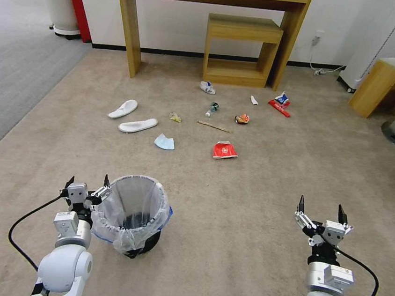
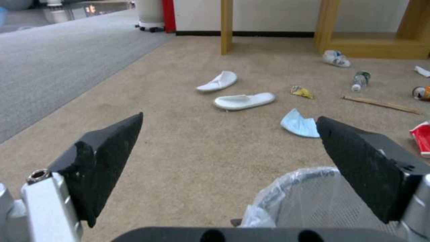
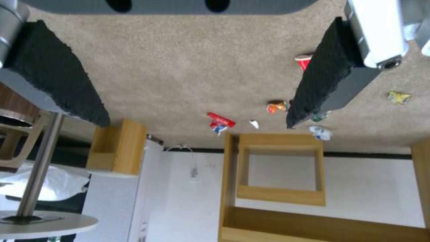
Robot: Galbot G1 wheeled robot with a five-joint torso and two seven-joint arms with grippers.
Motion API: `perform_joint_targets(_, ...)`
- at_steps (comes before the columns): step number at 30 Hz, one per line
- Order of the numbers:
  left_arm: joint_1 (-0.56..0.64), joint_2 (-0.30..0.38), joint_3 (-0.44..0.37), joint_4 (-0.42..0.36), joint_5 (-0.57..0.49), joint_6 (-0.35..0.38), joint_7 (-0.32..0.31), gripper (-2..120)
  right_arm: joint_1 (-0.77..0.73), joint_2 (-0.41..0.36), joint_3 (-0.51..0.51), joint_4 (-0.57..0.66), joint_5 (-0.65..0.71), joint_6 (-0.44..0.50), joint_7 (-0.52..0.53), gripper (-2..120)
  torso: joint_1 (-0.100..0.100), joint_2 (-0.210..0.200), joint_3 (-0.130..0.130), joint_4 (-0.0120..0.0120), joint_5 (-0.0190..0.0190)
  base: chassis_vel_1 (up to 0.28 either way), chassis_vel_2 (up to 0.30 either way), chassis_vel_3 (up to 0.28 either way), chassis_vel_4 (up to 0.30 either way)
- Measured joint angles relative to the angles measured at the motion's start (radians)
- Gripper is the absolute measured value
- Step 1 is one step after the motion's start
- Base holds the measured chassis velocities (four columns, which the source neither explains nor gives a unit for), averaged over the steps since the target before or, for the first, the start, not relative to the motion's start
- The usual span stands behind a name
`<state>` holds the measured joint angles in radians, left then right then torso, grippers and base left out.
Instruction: Pick up the trash bin and place the garbage on the floor into it.
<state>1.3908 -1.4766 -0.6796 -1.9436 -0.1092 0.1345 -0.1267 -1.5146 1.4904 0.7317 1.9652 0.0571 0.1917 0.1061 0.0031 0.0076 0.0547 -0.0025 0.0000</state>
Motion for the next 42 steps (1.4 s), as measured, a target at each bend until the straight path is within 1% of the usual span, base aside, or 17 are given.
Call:
perform_joint_targets(14, -0.006, 0.0, 0.0, 0.006, 0.0, 0.002, 0.0, 100, 0.008, -0.001, -0.004, -0.014, 0.001, 0.003, 0.0, 100, 0.0, 0.0, 0.0, 0.0, 0.0001, -0.097, 0.1, 0.1, -0.091)
perform_joint_targets(30, -0.008, -0.004, -0.001, 0.014, 0.007, 0.003, -0.001, 100, 0.011, -0.003, -0.014, -0.026, 0.004, 0.018, 0.005, 100, 0.0, 0.0, 0.0, 0.0, 0.0, -0.069, 0.069, 0.067, -0.073)
perform_joint_targets(33, -0.003, -0.001, -0.005, 0.022, 0.023, -0.023, -0.003, 100, 0.006, -0.011, -0.019, -0.028, 0.018, 0.03, -0.001, 100, 0.0, 0.0, 0.0, 0.0002, -0.0001, 0.0, 0.0, 0.0, 0.0)
perform_joint_targets(38, 0.005, 0.007, -0.006, 0.023, 0.021, -0.026, -0.011, 100, -0.001, -0.022, -0.017, -0.025, 0.029, 0.031, 0.0, 100, 0.0, 0.0, 0.0, 0.0, 0.0, 0.0, 0.0, 0.0, 0.0)
perform_joint_targets(42, 0.015, 0.019, 0.001, -0.001, -0.001, 0.019, -0.039, 100, -0.011, -0.034, -0.013, -0.016, 0.028, 0.022, 0.009, 100, 0.0, 0.0, 0.0, 0.0, 0.0, 0.0, 0.0, 0.0, 0.0)
